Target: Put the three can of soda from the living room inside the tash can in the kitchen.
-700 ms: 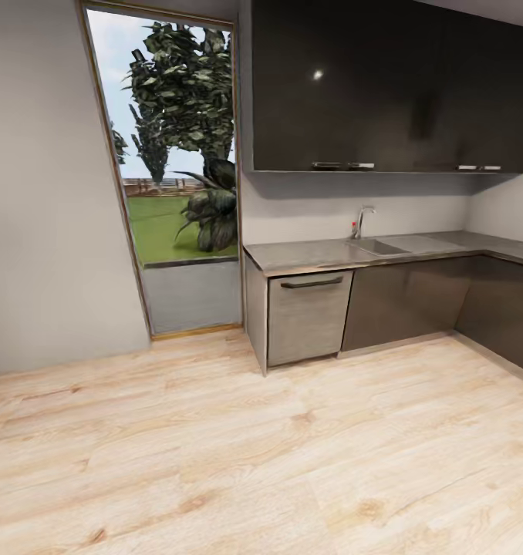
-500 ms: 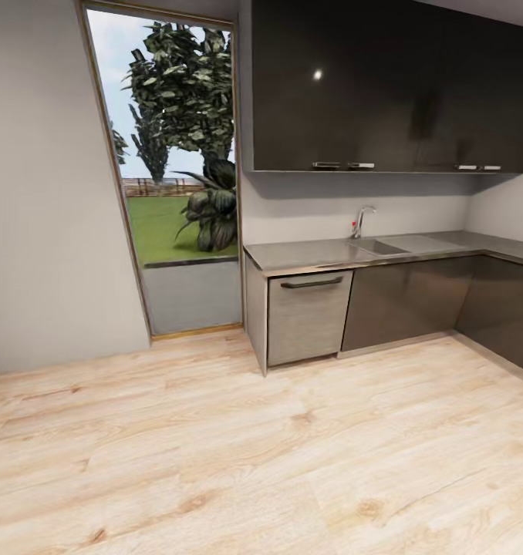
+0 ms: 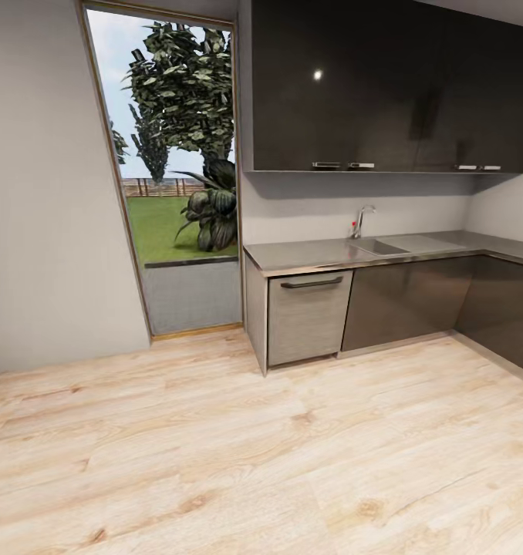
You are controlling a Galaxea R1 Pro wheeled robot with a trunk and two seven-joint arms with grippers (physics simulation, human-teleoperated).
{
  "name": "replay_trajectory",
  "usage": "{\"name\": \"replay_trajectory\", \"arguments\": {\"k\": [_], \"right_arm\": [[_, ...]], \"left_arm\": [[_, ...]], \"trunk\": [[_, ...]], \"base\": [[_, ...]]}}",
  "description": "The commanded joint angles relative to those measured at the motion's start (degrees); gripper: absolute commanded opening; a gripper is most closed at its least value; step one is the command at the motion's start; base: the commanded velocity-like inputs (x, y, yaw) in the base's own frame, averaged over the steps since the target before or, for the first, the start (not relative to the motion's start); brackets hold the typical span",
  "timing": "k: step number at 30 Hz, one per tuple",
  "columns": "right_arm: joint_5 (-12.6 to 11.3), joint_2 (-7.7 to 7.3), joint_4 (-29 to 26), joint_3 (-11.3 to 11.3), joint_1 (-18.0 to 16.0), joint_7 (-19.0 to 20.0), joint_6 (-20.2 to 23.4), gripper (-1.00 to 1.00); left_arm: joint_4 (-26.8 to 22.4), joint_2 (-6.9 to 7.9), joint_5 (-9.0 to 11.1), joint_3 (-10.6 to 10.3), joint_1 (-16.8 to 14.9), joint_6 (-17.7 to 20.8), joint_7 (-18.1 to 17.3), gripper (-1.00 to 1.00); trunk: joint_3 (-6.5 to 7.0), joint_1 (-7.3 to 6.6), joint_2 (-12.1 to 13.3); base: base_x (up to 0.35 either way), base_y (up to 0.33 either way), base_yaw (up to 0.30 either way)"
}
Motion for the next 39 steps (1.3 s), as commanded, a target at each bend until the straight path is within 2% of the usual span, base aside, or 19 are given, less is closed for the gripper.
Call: {"name": "replay_trajectory", "arguments": {"k": [1,14,21,28,29,36,37,38,39], "right_arm": [[0.00,0.00,0.00,0.00,0.00,0.00,0.00,1.00],[0.01,0.00,0.00,0.01,0.00,0.04,-0.01,1.00],[0.12,-0.78,-1.98,0.05,-0.03,0.08,-2.00,1.00],[0.13,-1.00,-4.25,0.05,-0.28,0.15,-4.25,1.00],[0.15,-1.06,-14.48,0.05,-0.35,0.16,-5.55,1.00],[0.19,-1.48,-24.49,0.05,-0.81,0.18,-5.84,1.00],[0.19,-1.48,-24.49,0.05,-0.81,0.18,-5.84,1.00],[0.18,-1.50,-26.30,0.05,-0.90,0.20,-5.86,1.00],[0.17,-1.54,-30.21,0.09,-1.05,0.32,-5.88,1.00]], "left_arm": [[0.00,0.00,0.00,0.00,0.00,0.00,0.00,1.00],[0.00,0.00,0.00,0.01,-0.01,0.01,0.01,1.00],[-1.86,1.74,0.11,-0.08,-1.76,-0.06,0.19,1.00],[-4.12,1.90,0.16,0.01,-2.69,0.08,0.26,1.00],[-16.36,1.87,0.17,0.03,-2.76,0.13,0.23,1.00],[-30.36,1.49,0.18,-0.07,-2.97,0.00,0.15,1.00],[-30.36,1.49,0.18,-0.07,-2.97,0.00,0.15,1.00],[-32.51,1.49,0.18,-0.05,-2.97,-0.02,0.14,1.00],[-36.82,1.54,0.18,0.02,-2.95,-0.05,0.11,1.00]], "trunk": [[0.00,0.00,0.00],[0.00,0.00,0.00],[0.00,0.00,0.00],[0.00,0.00,0.00],[0.00,0.00,0.00],[0.00,0.00,0.00],[0.00,0.00,0.00],[0.00,0.00,0.00],[0.00,0.00,0.00]], "base": [[0.000,0.000,0.000],[0.000,0.000,0.000],[0.000,0.000,0.000],[0.000,0.000,0.000],[0.000,0.000,0.000],[0.000,0.000,0.000],[0.000,0.000,0.000],[0.000,0.000,0.000],[0.000,0.000,0.000]]}}
